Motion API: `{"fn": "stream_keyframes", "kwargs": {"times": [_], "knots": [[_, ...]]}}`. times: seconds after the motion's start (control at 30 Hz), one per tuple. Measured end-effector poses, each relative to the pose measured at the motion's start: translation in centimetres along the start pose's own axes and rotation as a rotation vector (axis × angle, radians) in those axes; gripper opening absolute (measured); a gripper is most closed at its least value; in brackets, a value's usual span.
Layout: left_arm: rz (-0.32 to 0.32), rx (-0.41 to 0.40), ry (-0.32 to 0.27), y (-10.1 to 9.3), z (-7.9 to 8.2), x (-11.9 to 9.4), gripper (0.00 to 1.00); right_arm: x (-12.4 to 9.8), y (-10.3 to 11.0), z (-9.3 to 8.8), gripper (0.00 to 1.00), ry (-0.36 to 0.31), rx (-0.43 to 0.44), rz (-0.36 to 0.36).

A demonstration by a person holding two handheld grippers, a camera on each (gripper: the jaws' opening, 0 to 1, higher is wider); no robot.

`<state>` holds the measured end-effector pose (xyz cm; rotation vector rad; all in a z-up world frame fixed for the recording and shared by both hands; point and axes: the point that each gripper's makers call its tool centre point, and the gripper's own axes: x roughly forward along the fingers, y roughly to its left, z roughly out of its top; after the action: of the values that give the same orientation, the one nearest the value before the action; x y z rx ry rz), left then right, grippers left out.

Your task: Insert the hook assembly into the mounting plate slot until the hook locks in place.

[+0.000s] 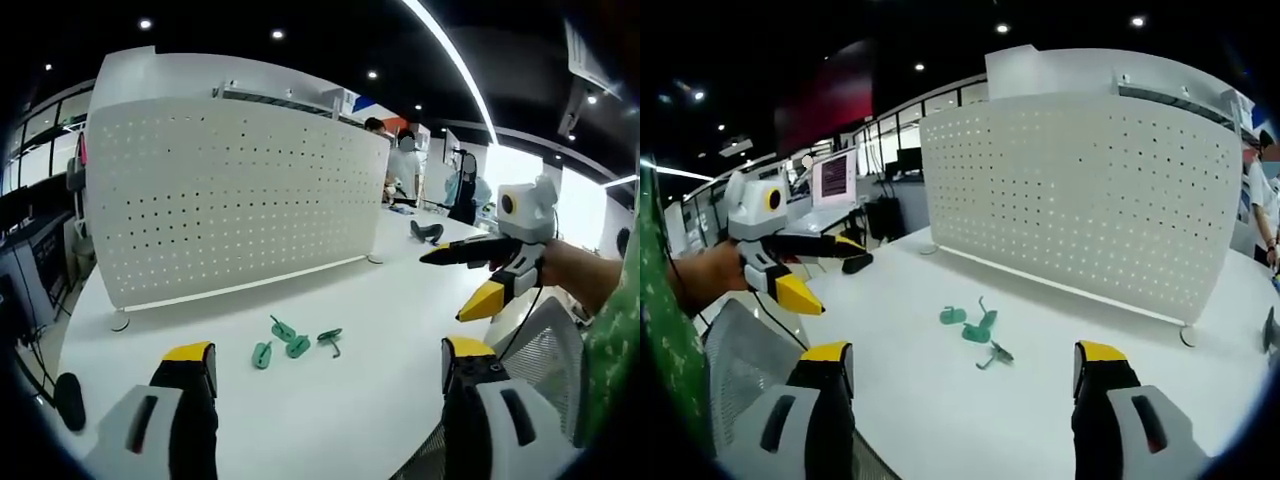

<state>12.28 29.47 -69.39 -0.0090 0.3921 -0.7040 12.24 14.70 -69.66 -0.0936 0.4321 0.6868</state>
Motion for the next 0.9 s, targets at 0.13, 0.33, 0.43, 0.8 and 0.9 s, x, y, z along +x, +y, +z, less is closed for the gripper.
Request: {"fn": "stream_keyframes", "kwargs": {"times": [0.13, 0.33, 0.43, 0.8, 0.9], "knots": [[0.001, 0.0, -0.001, 0.0, 0.0, -0.1, 0.95, 0.1, 0.0, -0.2, 0.91, 0.003, -0.001, 0.004], [0.001, 0.0, 0.001, -0.1, -0.2, -0.1, 0.95, 0.2, -0.1, -0.8, 0.87, 0.014, -0.001, 0.005], [0.001, 0.001, 0.001, -0.1, -0.2, -0.1, 0.95, 0.4, -0.2, -0.9, 0.86, 0.019, -0.002, 0.006], [-0.008, 0.002, 0.004, -0.6, -0.2, 0.1, 0.95, 1.6, -1.1, -1.9, 0.82, 0.047, 0.0, 0.013], [-0.011, 0.004, 0.009, -0.7, -0.4, 0.3, 0.95, 2.1, -1.3, -2.2, 0.81, 0.058, -0.003, 0.016]]}}
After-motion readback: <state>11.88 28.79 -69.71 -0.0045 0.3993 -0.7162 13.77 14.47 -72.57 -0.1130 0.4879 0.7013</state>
